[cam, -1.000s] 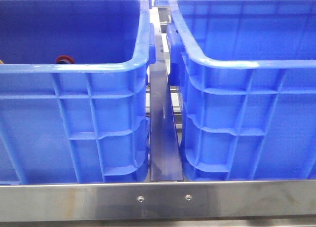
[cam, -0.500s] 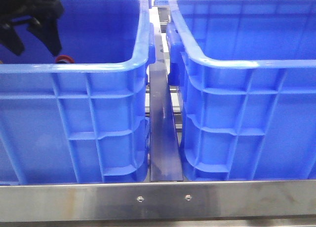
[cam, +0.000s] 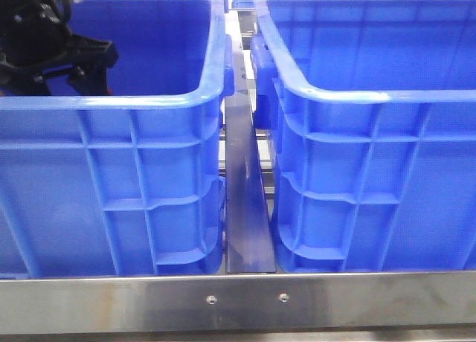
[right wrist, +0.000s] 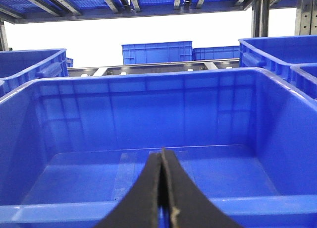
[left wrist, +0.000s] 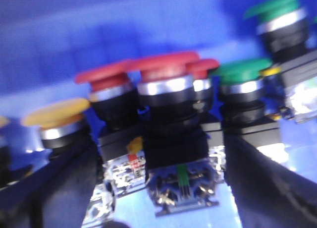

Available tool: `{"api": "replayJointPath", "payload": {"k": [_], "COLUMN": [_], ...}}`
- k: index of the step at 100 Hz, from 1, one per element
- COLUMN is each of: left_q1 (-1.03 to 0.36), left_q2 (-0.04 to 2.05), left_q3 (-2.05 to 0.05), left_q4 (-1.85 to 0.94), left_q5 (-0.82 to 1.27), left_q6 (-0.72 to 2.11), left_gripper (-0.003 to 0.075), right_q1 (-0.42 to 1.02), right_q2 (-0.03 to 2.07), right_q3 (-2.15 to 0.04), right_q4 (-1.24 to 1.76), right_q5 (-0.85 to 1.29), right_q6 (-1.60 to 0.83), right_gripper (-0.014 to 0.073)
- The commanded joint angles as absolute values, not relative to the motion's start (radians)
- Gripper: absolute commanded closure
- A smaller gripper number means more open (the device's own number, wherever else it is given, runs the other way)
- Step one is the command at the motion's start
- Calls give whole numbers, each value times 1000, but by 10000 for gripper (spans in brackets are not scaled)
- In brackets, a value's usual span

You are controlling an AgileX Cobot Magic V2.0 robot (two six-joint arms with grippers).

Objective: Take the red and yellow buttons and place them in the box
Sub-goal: 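Lower the left gripper into the button crate and grasp a red-capped button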

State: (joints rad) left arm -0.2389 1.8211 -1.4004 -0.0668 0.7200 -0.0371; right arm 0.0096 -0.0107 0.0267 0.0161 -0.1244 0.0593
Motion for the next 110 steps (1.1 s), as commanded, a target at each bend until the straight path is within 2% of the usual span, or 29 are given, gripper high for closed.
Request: {"api": "replayJointPath", "payload": {"k": [1, 7, 14, 33, 37, 56, 74, 92, 110], "left_q1": [-247, -247, -247, -253, -255, -300, -380, -505, -641], "left_q2": [1783, 1784, 1784, 1766, 1755, 1660, 1521, 1341, 1185], "left_q3": [-1435, -1435, -1435, -1435, -1435, -1428, -1339, -1199, -1144], "left_q4": [-79, -79, -88, -97, -97, -93, -93, -97, -75], "left_q5": [681, 681, 682, 701, 705, 762, 745, 673, 615], "left_q6": [-45, -45, -45, -45, -38, 17, 17, 15, 19], "left_gripper": [241, 272, 345, 689, 742, 739, 739, 739, 739], "right_q1": [10, 10, 10, 10, 10, 10, 10, 10, 10], "right_q2": [-34, -34, -34, -34, -34, -34, -34, -34, -34], "right_q3": [8, 8, 8, 8, 8, 8, 8, 8, 8], "right_q4": [10, 10, 10, 10, 10, 10, 10, 10, 10], "right_q5": [-206, -206, -206, -206, -206, -206, -206, -206, -206], "right_q6": [55, 55, 55, 55, 55, 55, 55, 55, 55], "right_gripper": [662, 662, 662, 662, 662, 662, 662, 662, 662]}}
